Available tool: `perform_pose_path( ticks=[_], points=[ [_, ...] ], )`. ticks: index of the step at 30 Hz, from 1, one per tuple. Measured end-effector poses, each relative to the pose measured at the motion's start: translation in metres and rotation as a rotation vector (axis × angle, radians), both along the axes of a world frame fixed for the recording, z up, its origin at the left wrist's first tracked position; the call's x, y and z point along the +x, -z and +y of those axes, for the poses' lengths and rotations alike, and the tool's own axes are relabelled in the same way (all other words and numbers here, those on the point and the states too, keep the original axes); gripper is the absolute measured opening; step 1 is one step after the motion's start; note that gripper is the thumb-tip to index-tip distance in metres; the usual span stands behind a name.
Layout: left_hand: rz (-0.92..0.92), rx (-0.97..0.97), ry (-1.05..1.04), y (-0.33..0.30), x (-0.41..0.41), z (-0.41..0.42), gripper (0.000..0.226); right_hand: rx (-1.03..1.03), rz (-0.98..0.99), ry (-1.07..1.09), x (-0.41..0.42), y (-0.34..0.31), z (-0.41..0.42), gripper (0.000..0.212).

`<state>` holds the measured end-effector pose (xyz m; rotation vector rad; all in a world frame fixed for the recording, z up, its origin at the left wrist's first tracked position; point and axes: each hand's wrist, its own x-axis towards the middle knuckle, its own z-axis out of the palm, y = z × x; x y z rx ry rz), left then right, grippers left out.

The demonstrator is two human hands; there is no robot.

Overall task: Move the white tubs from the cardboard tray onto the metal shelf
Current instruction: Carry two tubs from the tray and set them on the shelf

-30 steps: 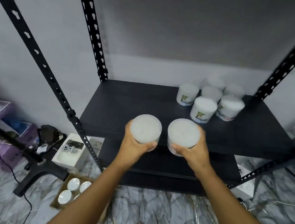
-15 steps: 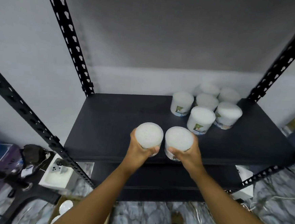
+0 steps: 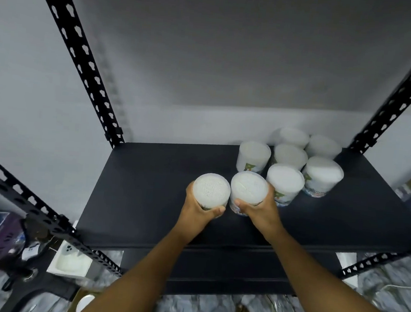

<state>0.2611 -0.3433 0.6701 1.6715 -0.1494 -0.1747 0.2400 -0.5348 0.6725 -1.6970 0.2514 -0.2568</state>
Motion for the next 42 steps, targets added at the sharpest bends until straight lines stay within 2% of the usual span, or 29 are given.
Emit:
perform_pose_path(
  ticks=[9,20,26,37,42],
  points=[
    [0.009,-0.017,0.020,-0.008,0.044,-0.018,0.087,-0.033,-0.009,0.019,0.048,0.001,-0.019,0.086],
    [-0.064,0.034,-0.025,-0.002,0.086,-0.032,0.089,-0.019,-0.068,0.044,0.077,-0.007,-0.023,0.071],
    [-0.060,0.078,-0.036,-0.003,0.099,-0.036,0.089,-0.023,-0.065,0.066,0.087,-0.005,-0.024,0.086],
    [-0.026,0.130,-0.067,-0.007,0.116,-0.043,0.095,-0.025,-0.077,0.052,0.098,-0.011,-0.023,0.075],
    [-0.032,0.117,-0.089,-0.004,0.125,-0.044,0.093,-0.034,-0.098,0.047,0.101,-0.021,-0.020,0.062]
  ],
)
